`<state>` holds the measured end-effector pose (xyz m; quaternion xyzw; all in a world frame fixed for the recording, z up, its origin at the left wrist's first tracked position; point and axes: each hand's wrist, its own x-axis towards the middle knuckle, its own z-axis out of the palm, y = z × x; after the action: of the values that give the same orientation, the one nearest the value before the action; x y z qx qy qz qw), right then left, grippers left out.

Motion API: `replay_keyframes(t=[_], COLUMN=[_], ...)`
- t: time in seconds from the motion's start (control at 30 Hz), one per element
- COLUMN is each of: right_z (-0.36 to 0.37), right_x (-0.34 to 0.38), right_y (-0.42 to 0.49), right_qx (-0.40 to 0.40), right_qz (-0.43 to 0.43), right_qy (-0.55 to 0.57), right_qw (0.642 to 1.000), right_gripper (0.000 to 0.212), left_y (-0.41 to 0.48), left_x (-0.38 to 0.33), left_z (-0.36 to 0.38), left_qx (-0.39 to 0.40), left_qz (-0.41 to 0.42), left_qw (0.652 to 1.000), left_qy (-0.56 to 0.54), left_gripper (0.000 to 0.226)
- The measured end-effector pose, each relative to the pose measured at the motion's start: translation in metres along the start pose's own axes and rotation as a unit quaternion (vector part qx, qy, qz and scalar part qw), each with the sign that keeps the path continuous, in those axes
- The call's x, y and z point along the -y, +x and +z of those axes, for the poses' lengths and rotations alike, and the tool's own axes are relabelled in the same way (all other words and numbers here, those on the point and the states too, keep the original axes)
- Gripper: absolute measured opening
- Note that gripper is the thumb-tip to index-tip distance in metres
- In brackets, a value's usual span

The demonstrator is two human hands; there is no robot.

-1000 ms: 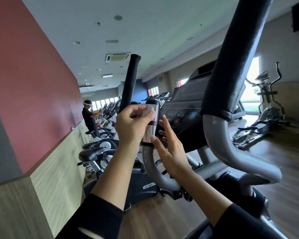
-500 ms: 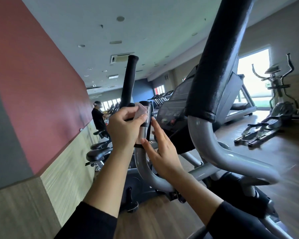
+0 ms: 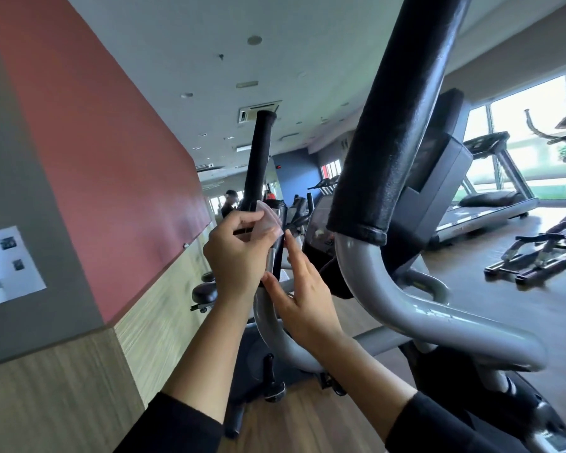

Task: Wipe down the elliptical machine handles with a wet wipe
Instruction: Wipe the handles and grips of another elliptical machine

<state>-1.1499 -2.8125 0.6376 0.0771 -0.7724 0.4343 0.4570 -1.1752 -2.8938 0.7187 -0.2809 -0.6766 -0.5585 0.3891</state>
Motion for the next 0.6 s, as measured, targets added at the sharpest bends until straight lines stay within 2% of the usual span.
replay_keyframes(t=[0.27,0.6], right_z=[-0.005,-0.005], right_x=[0.002,0.003], right_y=[-0.001,0.0], right_qx=[0.017,0.001], right_qz=[-0.004,-0.008], right_qy=[0.023,-0.009], right_qw=[1.0,1.0], right_gripper=[0.07,0.071], left_y=[0.025,0.029], left_x=[-0.014,-0.003], left_z=[0.016,-0.001], left_qx=[-0.016,0.057], left_qz=[0.041,-0.006], left_qw=[0.998,0.998], left_qy=[0.05,-0.014], left_gripper=[0.021,0.024])
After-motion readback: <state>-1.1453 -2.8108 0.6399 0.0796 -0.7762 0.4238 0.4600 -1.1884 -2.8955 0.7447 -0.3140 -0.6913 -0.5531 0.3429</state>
